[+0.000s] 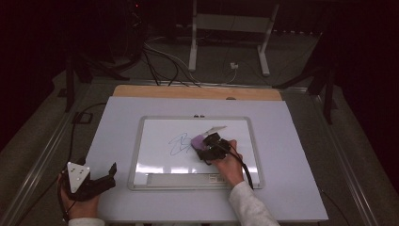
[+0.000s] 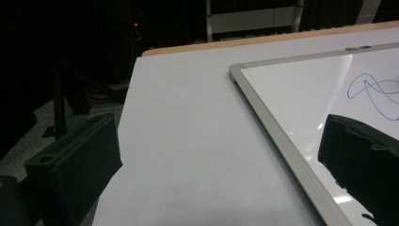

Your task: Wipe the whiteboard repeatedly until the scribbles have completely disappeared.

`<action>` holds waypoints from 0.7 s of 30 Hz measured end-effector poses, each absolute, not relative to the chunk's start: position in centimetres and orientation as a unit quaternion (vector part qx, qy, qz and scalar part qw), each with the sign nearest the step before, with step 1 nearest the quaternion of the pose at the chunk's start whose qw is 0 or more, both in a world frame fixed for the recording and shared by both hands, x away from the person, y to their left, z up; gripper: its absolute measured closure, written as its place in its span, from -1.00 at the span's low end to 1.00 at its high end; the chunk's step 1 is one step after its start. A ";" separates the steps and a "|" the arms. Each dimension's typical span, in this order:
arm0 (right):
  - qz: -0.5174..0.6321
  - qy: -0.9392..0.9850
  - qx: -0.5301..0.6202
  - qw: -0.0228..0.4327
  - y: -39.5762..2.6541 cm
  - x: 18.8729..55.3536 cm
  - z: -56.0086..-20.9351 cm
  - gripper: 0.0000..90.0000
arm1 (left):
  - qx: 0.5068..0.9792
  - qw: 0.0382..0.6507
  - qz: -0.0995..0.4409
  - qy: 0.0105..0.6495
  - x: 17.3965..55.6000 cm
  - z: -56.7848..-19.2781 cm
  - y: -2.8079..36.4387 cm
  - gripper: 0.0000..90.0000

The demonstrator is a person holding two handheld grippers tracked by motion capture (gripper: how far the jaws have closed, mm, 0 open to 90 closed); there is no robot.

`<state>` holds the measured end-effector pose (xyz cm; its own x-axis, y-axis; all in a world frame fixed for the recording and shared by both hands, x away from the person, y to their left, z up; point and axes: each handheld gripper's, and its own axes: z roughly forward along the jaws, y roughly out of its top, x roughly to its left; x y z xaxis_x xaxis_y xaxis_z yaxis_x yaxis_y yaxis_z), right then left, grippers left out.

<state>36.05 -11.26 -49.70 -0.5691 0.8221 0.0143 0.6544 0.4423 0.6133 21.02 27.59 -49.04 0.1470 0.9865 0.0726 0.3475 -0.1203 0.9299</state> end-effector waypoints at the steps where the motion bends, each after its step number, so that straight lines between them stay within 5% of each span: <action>1: 0.289 0.822 0.466 0.152 -11.9 36.5 -49.8 -0.08 | 0.638 0.408 0.392 0.523 21.0 -49.0 27.6 -0.99; 4: 0.283 0.806 0.494 0.165 -12.2 36.8 -49.8 -0.08 | 0.639 0.406 0.391 0.523 21.1 -49.1 27.6 -0.99; 15: 0.299 0.882 0.351 0.101 -6.0 34.8 -49.6 -0.08 | 0.635 0.409 0.392 0.525 21.0 -49.0 27.7 -0.99; 21: 0.269 0.826 0.468 0.161 -9.0 37.8 -49.6 -0.08 | 0.633 0.412 0.392 0.526 20.9 -48.9 27.8 -0.99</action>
